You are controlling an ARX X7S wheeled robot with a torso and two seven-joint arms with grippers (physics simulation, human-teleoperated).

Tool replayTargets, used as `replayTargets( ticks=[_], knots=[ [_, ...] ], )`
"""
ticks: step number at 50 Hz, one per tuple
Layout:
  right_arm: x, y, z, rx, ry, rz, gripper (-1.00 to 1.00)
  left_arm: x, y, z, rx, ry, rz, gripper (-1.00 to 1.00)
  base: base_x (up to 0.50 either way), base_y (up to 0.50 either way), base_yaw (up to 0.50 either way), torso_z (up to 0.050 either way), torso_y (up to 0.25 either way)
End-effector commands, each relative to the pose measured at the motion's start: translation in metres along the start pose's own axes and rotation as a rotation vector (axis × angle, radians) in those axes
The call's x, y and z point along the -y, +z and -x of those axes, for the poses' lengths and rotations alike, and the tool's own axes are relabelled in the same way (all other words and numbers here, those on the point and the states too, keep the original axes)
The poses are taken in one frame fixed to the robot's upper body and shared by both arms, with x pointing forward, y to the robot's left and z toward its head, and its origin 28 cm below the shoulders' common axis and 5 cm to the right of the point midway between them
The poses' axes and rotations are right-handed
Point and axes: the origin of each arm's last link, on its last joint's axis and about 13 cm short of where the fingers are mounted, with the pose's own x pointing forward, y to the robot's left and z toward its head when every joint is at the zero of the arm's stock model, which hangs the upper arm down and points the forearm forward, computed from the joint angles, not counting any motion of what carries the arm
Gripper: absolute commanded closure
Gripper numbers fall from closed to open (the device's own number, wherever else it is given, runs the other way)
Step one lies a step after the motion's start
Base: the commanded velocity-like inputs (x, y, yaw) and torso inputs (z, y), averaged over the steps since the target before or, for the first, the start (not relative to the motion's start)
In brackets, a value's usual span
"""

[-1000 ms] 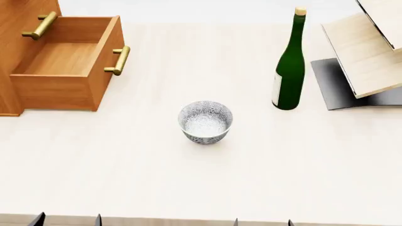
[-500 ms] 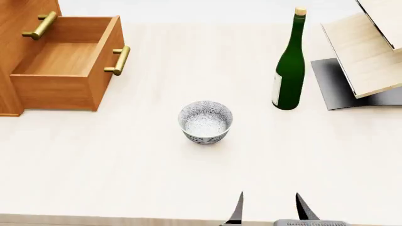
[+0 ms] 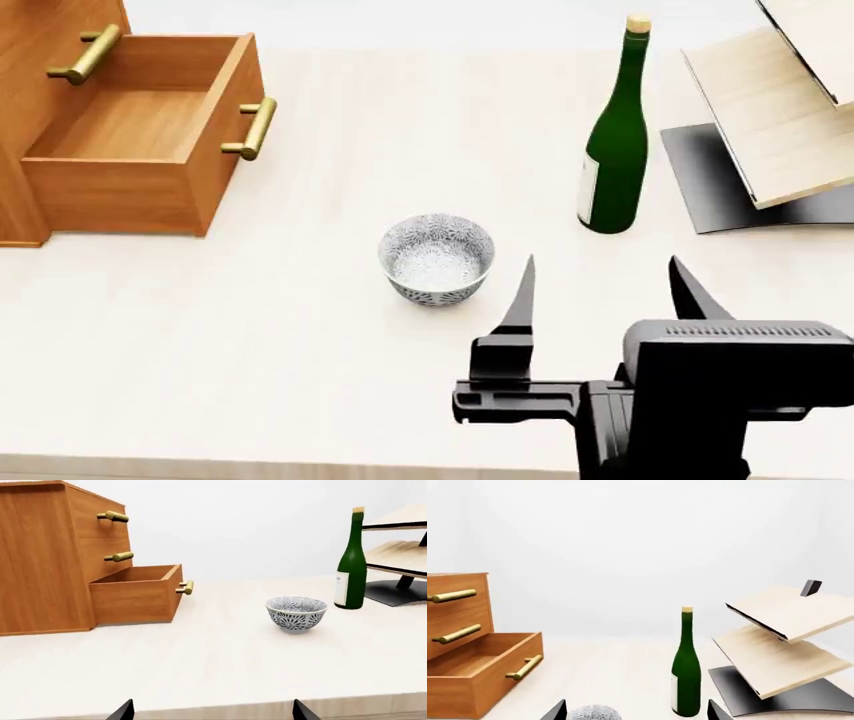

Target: Put the bowl in the bottom drawer of the cabinet and close it.

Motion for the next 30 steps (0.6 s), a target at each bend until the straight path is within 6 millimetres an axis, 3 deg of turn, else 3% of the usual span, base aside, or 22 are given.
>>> replayTargets(
  ticks=[1, 5, 30],
  knots=[
    [-0.0022, 0.0167, -0.0012, 0.031, 0.009, 0.010, -1.00, 0.0006, -0.0010, 0.0025, 0.009, 0.001, 0.004, -1.00, 0.00, 0.00, 0.00, 0.000, 0.000],
    [-0.0043, 0.0163, 0.0008, 0.026, 0.026, 0.006, -1.00, 0.0014, 0.0003, 0.0034, 0.009, -0.006, 0.000, -1.00, 0.00, 0.19, 0.00, 0.000, 0.000],
    [-0.0046, 0.0138, 0.0015, 0.024, 0.033, -0.009, -1.00, 0.0017, -0.0014, 0.0025, 0.009, -0.015, -0.009, -1.00, 0.00, 0.50, 0.00, 0.000, 0.000]
  ],
)
